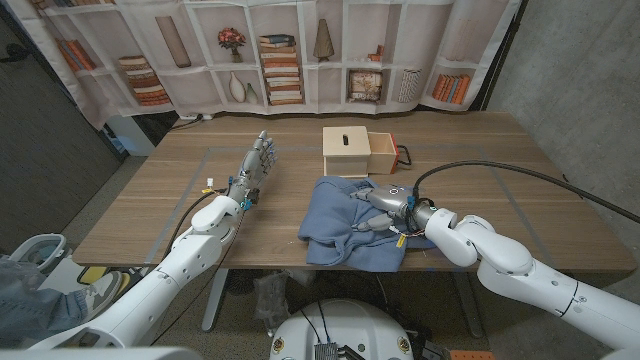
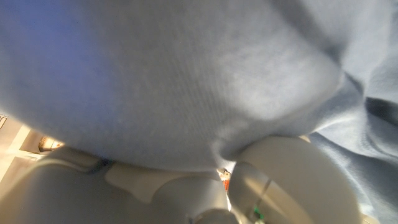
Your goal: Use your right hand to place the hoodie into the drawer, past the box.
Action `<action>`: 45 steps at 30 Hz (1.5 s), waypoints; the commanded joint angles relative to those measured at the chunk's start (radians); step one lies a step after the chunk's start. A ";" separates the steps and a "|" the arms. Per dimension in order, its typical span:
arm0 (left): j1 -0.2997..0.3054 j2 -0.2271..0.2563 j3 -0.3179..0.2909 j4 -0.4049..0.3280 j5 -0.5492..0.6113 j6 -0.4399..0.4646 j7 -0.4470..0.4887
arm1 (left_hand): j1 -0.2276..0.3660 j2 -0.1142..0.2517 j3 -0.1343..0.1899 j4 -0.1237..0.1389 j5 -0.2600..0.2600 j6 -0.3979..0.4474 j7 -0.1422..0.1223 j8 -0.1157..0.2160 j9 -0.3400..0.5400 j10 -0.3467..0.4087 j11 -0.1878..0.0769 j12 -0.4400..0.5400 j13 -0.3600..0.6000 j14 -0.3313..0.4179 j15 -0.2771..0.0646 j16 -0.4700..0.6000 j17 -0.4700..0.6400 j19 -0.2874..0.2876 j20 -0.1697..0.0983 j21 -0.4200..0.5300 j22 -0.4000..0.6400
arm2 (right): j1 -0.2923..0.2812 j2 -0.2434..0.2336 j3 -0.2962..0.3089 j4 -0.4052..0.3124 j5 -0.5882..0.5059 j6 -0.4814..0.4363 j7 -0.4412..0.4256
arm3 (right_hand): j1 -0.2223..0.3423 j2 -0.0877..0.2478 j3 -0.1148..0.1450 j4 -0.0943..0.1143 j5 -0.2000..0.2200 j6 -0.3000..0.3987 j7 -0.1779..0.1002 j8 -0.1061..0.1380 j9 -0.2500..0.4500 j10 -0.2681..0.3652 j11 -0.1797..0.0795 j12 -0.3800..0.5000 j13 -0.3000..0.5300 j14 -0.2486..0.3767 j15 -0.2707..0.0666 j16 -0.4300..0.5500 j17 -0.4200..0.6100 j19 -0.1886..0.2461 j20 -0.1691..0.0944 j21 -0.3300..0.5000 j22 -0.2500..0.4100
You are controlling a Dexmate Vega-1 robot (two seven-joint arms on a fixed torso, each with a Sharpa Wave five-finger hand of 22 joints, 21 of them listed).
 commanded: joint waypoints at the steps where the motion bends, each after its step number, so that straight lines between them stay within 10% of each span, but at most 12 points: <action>1: 0.002 -0.002 0.000 0.001 0.000 -0.003 0.001 | 0.011 0.007 -0.005 0.004 -0.001 -0.002 -0.002 0.000 0.003 -0.008 -0.001 0.004 0.004 -0.007 0.001 0.006 0.005 -0.004 -0.010 0.004 0.003 | -0.011 0.005 0.008 0.015 0.007 0.019 -0.054 | 0.283 0.253 0.036 -0.040 -0.018 0.300 -0.069 0.019 0.008 0.090 -0.063 0.011 0.001 0.054 -0.156 0.025 0.028 0.058 -0.139 0.024 0.009; 7: 0.004 -0.002 -0.001 0.001 -0.001 -0.005 0.000 | 0.011 0.008 -0.006 0.004 -0.001 -0.002 -0.002 -0.001 0.003 -0.008 -0.001 0.004 0.004 -0.007 0.000 0.006 0.005 -0.004 -0.010 0.004 0.003 | -0.016 0.005 0.010 0.025 0.007 0.032 -0.092 | 0.374 0.305 0.019 -0.044 -0.062 0.345 -0.062 0.024 0.021 0.154 -0.076 0.033 0.003 0.106 -0.188 0.076 0.091 0.084 -0.182 0.060 0.027; 25: 0.013 -0.004 -0.004 0.004 -0.004 -0.017 -0.002 | 0.012 0.009 -0.008 0.004 -0.002 -0.002 -0.003 0.000 0.003 -0.009 0.000 0.004 0.004 -0.008 0.001 0.006 0.005 -0.005 -0.009 0.004 0.003 | -0.021 0.014 0.018 0.056 0.033 0.087 -0.186 | 0.661 0.379 0.001 -0.049 -0.154 0.462 -0.038 0.051 0.067 0.231 -0.074 0.080 0.030 0.191 -0.204 0.142 0.248 0.094 -0.193 0.207 0.127; 45: 0.021 -0.001 -0.010 -0.007 -0.009 -0.019 0.000 | 0.013 0.010 -0.012 0.004 -0.002 -0.001 -0.003 0.000 0.004 -0.009 0.000 0.004 0.004 -0.008 0.000 0.006 0.005 -0.005 -0.009 0.004 0.004 | -0.031 0.014 0.036 0.051 0.065 0.100 -0.217 | 0.771 0.384 -0.036 -0.039 -0.153 0.507 -0.006 0.056 0.092 0.326 -0.076 0.114 0.039 0.257 -0.204 0.182 0.331 0.099 -0.195 0.348 0.218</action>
